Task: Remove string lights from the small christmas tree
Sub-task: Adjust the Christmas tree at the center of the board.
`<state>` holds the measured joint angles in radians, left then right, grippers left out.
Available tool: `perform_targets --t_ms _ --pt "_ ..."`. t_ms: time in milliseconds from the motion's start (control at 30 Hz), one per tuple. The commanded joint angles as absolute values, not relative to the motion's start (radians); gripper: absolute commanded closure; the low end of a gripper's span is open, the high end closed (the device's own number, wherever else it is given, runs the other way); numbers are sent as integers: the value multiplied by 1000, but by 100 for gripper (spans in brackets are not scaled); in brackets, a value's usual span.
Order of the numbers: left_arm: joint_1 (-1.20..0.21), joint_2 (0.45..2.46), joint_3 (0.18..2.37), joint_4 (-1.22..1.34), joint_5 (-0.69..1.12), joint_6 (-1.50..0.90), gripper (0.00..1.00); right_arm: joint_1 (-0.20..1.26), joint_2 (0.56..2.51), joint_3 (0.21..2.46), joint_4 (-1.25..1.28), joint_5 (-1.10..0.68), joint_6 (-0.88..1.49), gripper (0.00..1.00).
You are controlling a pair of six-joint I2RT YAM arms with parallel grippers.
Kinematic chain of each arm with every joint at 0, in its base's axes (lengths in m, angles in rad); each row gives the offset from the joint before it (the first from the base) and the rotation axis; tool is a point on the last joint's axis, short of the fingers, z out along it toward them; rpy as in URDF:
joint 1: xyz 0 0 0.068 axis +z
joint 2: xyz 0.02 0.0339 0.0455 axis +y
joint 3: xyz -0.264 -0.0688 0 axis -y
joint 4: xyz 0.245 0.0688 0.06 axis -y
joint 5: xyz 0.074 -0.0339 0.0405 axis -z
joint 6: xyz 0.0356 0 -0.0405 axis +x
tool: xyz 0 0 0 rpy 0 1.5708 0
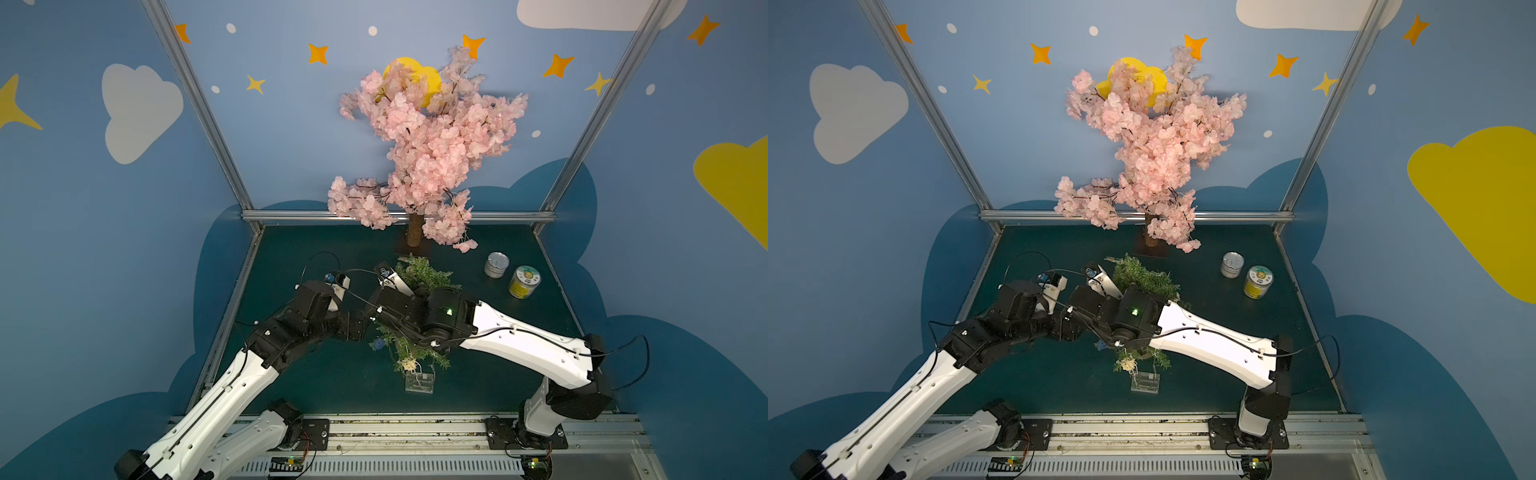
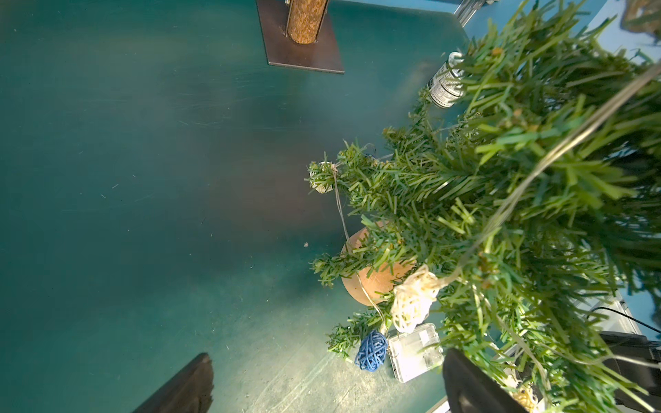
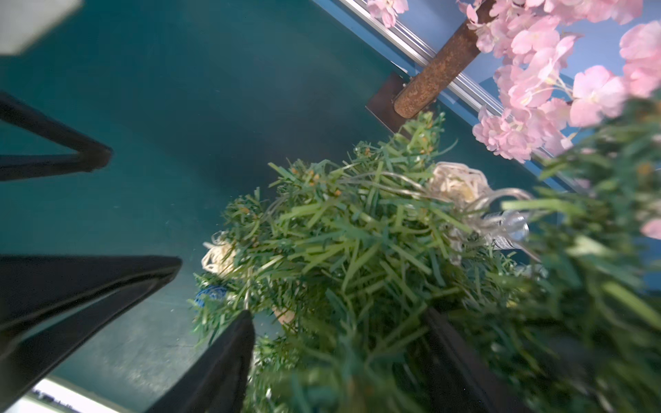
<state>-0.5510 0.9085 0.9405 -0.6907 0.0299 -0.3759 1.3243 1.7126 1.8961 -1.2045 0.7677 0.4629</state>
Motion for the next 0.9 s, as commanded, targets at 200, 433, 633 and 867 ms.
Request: perform_targets --t_ms 200,433,633,867 --pt "-553 905 918 -669 23 -395 0 1359 1713 1889 -1219 882 448 57" --pt "-553 926 908 -661 19 -401 0 1385 1653 1855 -1149 908 395 74" --pt "-552 926 884 -638 14 -411 0 1378 1569 1782 -1060 867 360 89" --pt "-554 930 873 -624 23 -422 0 1376 1507 1760 -1000 822 354 91"
